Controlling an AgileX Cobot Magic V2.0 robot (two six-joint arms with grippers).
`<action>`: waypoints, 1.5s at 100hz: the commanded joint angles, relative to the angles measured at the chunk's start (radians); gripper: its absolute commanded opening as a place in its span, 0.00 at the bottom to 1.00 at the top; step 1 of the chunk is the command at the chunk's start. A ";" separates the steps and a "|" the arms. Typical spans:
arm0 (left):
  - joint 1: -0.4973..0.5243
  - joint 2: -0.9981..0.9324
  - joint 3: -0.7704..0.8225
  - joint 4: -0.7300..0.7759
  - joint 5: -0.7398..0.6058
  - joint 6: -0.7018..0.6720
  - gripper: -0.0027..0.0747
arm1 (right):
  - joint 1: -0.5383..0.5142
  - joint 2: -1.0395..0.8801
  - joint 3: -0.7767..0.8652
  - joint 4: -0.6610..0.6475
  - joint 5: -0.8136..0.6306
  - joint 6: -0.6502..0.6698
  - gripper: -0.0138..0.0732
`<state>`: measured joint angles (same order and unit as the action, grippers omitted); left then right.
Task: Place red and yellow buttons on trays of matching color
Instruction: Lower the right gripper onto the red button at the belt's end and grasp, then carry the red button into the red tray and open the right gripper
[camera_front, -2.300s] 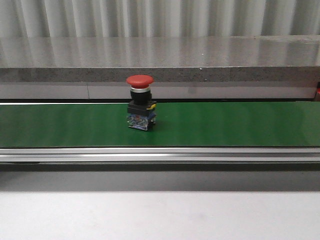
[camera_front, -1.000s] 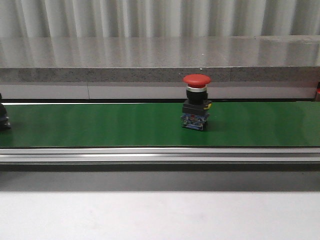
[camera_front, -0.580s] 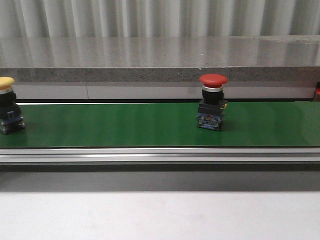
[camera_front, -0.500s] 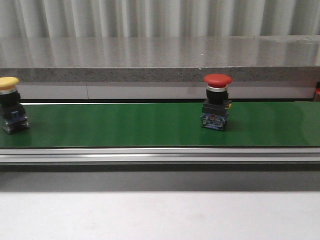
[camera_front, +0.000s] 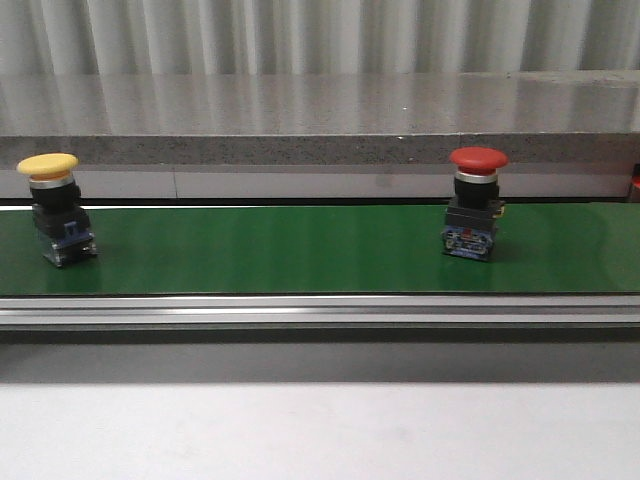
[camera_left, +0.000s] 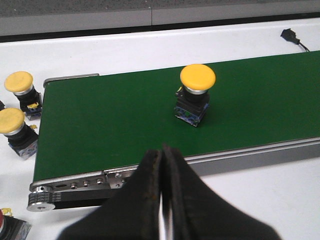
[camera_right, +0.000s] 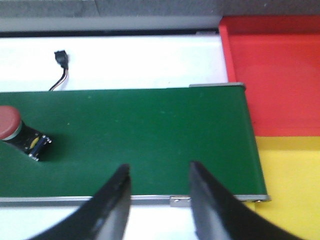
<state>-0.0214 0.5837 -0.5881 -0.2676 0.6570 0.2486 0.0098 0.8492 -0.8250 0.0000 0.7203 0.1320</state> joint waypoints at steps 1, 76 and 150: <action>-0.010 0.001 -0.027 -0.018 -0.076 0.002 0.01 | 0.030 0.070 -0.088 0.009 0.025 -0.009 0.80; -0.010 0.001 -0.027 -0.018 -0.076 0.002 0.01 | 0.191 0.588 -0.414 0.184 0.293 -0.228 0.82; -0.010 0.001 -0.027 -0.018 -0.076 0.002 0.01 | 0.148 0.662 -0.444 0.104 0.156 -0.240 0.36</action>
<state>-0.0214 0.5837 -0.5881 -0.2676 0.6554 0.2486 0.1895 1.5770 -1.2182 0.1029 0.9033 -0.1308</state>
